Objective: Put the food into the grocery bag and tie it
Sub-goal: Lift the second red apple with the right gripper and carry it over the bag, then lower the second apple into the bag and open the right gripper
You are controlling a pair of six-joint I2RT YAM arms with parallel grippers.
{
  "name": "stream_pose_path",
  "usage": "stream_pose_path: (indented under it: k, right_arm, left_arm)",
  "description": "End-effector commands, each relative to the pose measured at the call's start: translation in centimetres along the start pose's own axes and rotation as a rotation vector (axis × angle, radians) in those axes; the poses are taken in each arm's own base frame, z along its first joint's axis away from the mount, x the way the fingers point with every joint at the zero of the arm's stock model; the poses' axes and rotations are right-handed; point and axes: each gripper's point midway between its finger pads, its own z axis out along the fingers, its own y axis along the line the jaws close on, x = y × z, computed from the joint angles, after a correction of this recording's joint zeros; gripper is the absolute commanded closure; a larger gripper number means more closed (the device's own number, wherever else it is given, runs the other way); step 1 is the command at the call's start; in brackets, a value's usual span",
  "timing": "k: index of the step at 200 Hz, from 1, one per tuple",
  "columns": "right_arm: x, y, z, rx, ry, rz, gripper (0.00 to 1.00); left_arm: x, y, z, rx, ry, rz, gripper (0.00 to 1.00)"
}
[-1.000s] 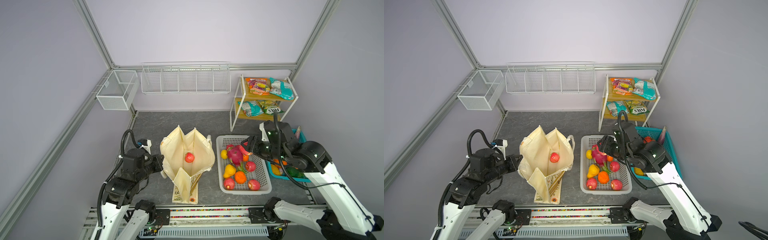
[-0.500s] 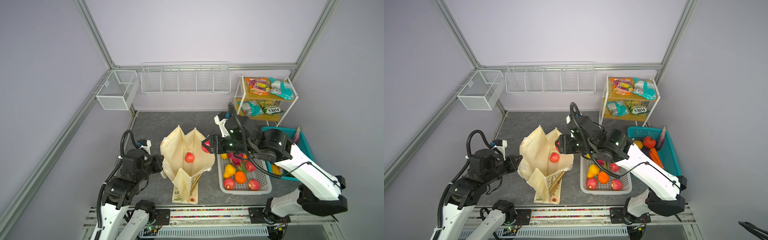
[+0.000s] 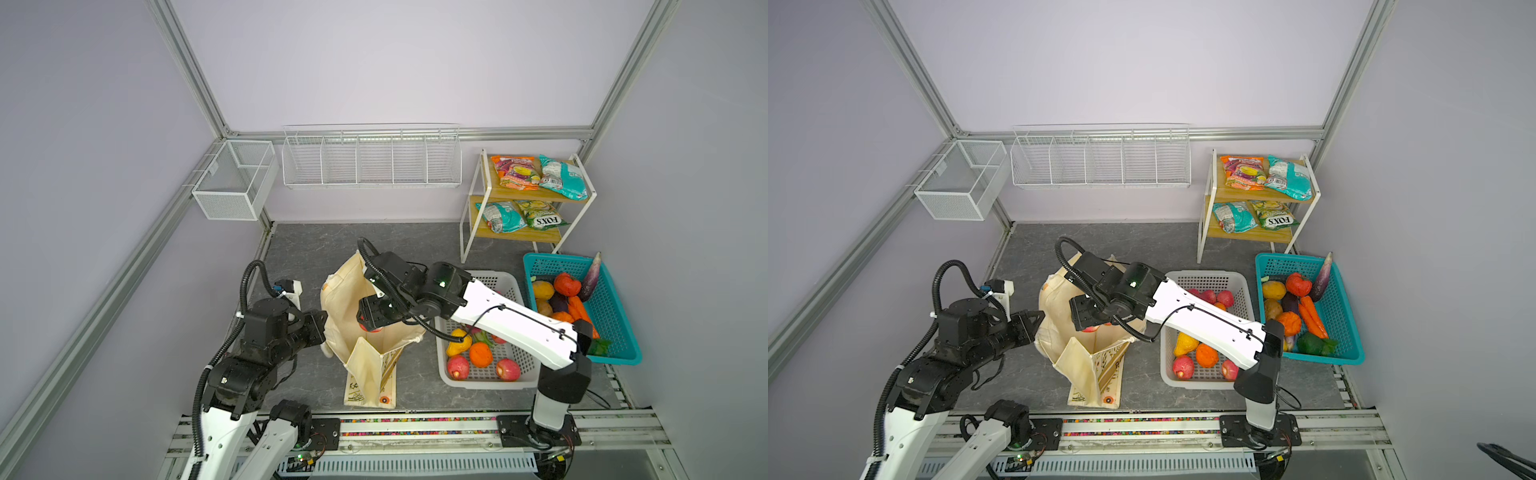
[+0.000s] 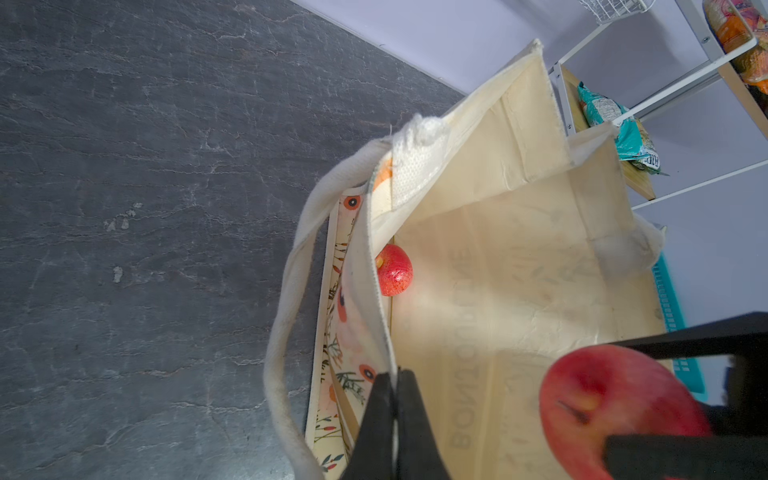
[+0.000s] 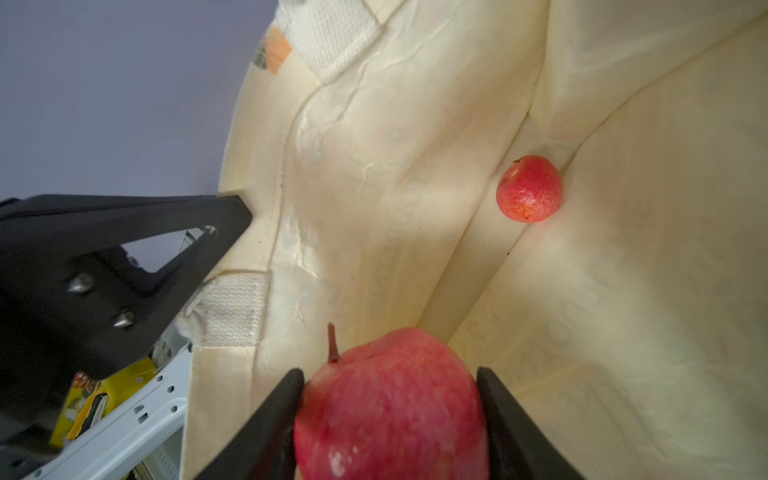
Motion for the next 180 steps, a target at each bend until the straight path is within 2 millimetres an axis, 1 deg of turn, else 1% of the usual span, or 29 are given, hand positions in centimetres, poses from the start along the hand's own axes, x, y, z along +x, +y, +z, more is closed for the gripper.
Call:
stream_pose_path:
  k: [1, 18, 38, 92, 125, 180]
  right_arm:
    - [0.4, 0.4, 1.4, -0.033, 0.064, -0.018, 0.46]
    - [1.3, 0.1, 3.2, -0.022, 0.117, -0.023, 0.46]
    - [2.3, -0.4, 5.0, -0.006, 0.172, -0.026, 0.46]
    - [4.4, -2.3, 8.5, 0.047, 0.268, -0.015, 0.45]
    - [5.4, -3.6, 10.1, 0.084, 0.305, -0.002, 0.45]
    - [6.5, -6.1, 12.1, 0.18, 0.33, 0.0, 0.42]
  left_arm:
    - [0.9, 0.1, -0.6, -0.006, 0.042, 0.0, 1.0]
    - [0.7, -0.1, -0.7, -0.001, 0.038, 0.001, 1.0]
    - [0.4, -0.3, -0.9, 0.001, 0.031, 0.002, 1.0]
    - [-0.2, -0.6, -1.2, 0.007, 0.018, 0.004, 1.0]
    - [-0.3, -0.7, -1.2, 0.008, 0.016, 0.003, 1.0]
    - [-0.5, -0.8, -1.4, 0.006, 0.008, 0.003, 1.0]
